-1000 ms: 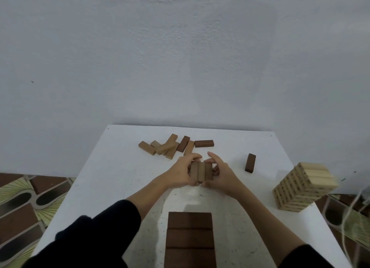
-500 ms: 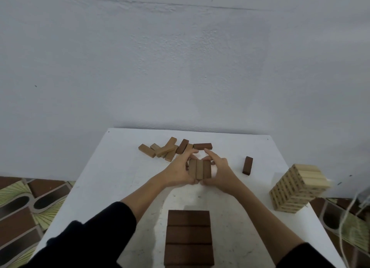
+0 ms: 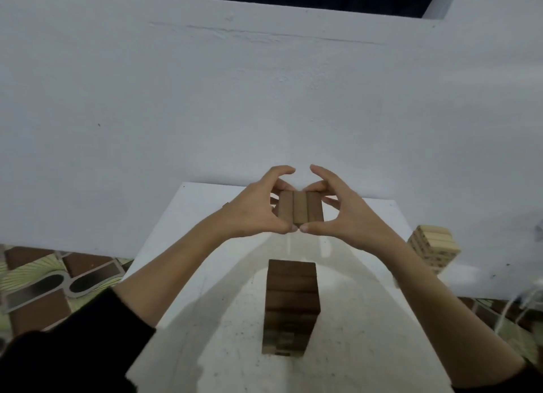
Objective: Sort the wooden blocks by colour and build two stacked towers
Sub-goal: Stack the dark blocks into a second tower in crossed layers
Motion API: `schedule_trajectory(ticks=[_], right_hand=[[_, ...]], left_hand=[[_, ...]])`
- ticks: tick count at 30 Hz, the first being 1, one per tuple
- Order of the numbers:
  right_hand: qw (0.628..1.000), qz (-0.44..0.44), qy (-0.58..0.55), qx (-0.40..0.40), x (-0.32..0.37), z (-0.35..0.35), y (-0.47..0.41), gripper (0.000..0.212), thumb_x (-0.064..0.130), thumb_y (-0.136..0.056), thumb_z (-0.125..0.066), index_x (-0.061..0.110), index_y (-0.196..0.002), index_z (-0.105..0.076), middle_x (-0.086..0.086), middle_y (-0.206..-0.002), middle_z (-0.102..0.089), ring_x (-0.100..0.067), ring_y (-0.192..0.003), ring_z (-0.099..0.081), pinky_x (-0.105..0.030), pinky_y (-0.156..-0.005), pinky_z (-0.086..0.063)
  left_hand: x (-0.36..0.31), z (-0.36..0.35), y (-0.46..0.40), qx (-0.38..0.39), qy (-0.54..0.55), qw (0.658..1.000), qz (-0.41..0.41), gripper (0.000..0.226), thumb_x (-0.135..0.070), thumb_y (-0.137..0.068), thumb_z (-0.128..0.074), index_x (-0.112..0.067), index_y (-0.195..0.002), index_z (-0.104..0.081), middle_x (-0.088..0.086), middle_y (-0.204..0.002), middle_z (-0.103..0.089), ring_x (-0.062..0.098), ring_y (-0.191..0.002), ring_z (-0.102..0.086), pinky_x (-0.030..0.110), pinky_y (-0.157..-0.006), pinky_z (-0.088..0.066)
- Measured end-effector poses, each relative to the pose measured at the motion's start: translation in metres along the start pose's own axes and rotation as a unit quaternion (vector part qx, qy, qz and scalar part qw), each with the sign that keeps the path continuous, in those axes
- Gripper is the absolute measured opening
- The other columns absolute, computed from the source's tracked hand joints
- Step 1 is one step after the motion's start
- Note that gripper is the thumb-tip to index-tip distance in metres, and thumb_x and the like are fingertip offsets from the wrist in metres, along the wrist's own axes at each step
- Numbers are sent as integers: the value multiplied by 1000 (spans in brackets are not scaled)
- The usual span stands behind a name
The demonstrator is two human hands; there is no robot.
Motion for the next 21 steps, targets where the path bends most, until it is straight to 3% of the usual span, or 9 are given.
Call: schedule_trajectory(ticks=[3,7,10,13,21], right_hand=[[1000,6,5,4,17,-1,17,88,17,-67,-83,33,-138,-33,13,-113,-55,7,-104,-51,0,-86,-37],[1000,-4,6,13,26,-12,48,87,20,-67,-83,34,-138,-34,13,-115,-56,3,-110,-51,-12,-96,-37],[1000,-14,-2,17,23,-21,64,86,19,-67,-83,34,-137,-35,11,-118,-56,1,-114,-49,-20,-100,-36],[1000,-22,-7,13,20,-29,75,86,18,-68,-83,32,-139,-36,11,-120,-56,2,-117,-48,-22,-102,-35],[999,-23,0,26,14,-39,86,84,19,-70,-82,32,-138,-36,10,-121,-56,-1,-120,-47,-33,-109,-32]], left_hand=[[-14,1,22,1,-9,1000,-6,91,-16,-69,-82,-35,-139,-28,-17,-114,-51,12,-102,-59,26,-88,-51],[-19,-7,52,5,-37,999,1,95,-30,-61,-83,-41,-137,-28,-27,-110,-53,-6,-103,-53,32,-96,-42],[-14,-15,66,15,-32,999,13,93,-19,-67,-84,-34,-140,-28,-19,-115,-52,-6,-105,-49,17,-91,-39],[-9,-22,76,16,-44,999,11,94,-21,-67,-84,-33,-141,-27,-15,-119,-52,5,-115,-45,17,-89,-38],[-1,-30,88,25,-46,999,11,93,-21,-70,-83,-29,-145,-28,-9,-128,-49,-12,-110,-42,4,-83,-35]])
Point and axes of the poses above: each hand's wrist, its own y-axis away from the middle knuckle, its own z-axis out of the back of the hand, x = y × z, the point moved 1 cm from there along -y, towards the middle knuckle
